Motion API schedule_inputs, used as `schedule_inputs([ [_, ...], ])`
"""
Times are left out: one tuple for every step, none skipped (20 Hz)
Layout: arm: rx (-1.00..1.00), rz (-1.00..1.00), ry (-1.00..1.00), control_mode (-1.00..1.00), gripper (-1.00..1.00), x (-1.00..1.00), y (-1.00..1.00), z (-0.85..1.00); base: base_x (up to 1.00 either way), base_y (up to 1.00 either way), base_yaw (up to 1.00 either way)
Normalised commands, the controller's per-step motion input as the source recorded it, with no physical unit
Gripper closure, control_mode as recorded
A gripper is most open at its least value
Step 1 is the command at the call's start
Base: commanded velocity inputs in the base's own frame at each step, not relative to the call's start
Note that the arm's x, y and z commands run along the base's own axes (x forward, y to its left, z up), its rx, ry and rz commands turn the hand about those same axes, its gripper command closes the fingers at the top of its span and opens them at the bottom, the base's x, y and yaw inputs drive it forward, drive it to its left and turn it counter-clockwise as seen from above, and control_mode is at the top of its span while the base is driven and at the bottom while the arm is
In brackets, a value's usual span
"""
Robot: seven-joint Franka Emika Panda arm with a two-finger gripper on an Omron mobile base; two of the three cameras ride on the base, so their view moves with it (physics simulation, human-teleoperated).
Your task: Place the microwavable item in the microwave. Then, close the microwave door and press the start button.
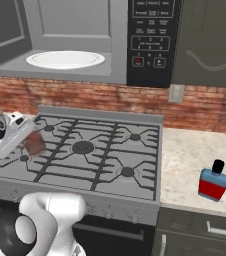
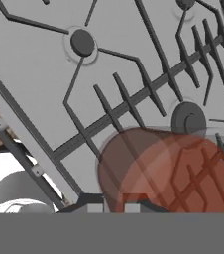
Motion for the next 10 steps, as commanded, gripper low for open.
schedule_inputs([
  [0.00,0.25,-0.23,-1.00,1.00,0.00,-0.20,0.51,0.00,0.00,0.00],
  [0.00,0.29,-0.21,-1.00,1.00,0.00,-0.17,0.62,0.00,0.00,0.00],
  [0.01,0.33,-0.23,-1.00,1.00,0.00,-0.19,0.71,0.00,0.00,0.00],
  [0.00,0.37,-0.24,-1.00,1.00,0.00,-0.17,0.81,0.00,0.00,0.00],
  [0.00,0.40,-0.23,-1.00,1.00,0.00,-0.12,0.85,0.00,0.00,0.00],
  [0.00,0.38,-0.23,-1.00,1.00,0.00,-0.07,0.91,0.00,0.00,0.00],
  [0.00,0.37,-0.21,-1.00,1.00,0.11,-0.01,0.91,0.00,0.00,0.00],
  [0.00,0.34,-0.21,-1.00,1.00,0.06,0.00,0.93,0.00,0.00,0.00],
  [0.00,0.31,-0.19,-1.00,1.00,0.05,0.00,0.91,0.00,0.00,0.00],
  [0.00,0.29,-0.18,-1.00,1.00,0.04,0.00,0.95,0.00,0.00,0.00],
])
